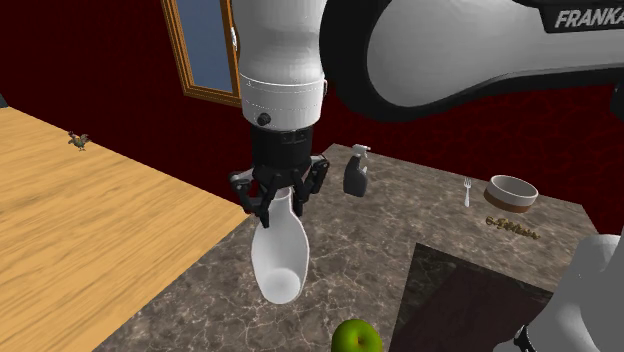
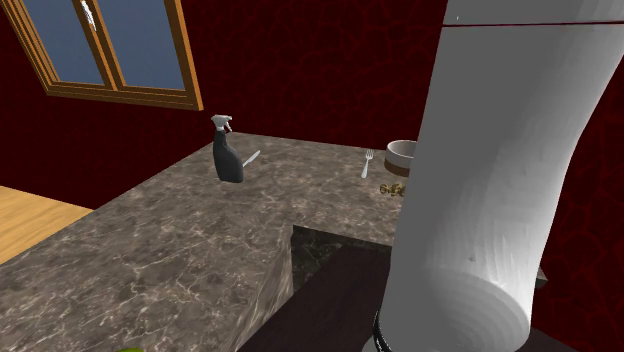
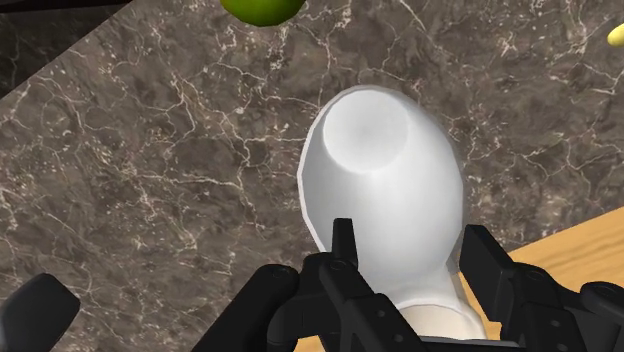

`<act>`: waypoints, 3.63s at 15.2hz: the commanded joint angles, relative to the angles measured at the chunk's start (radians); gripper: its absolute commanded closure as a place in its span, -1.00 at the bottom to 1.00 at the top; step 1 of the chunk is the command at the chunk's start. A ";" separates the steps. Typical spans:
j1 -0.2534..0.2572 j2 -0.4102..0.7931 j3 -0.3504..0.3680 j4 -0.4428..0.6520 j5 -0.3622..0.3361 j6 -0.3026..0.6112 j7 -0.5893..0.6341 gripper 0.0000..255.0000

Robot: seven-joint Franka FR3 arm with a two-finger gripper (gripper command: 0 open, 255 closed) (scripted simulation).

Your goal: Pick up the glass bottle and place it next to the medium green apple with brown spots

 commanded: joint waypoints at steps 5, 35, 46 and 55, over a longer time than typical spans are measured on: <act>-0.004 -0.016 -0.004 -0.096 0.009 0.084 -0.001 1.00; -0.001 0.042 -0.003 -0.409 -0.047 0.441 0.063 1.00; -0.001 0.042 -0.003 -0.409 -0.047 0.441 0.064 -1.00; -0.001 -0.011 -0.001 -0.334 -0.004 0.325 0.034 -1.00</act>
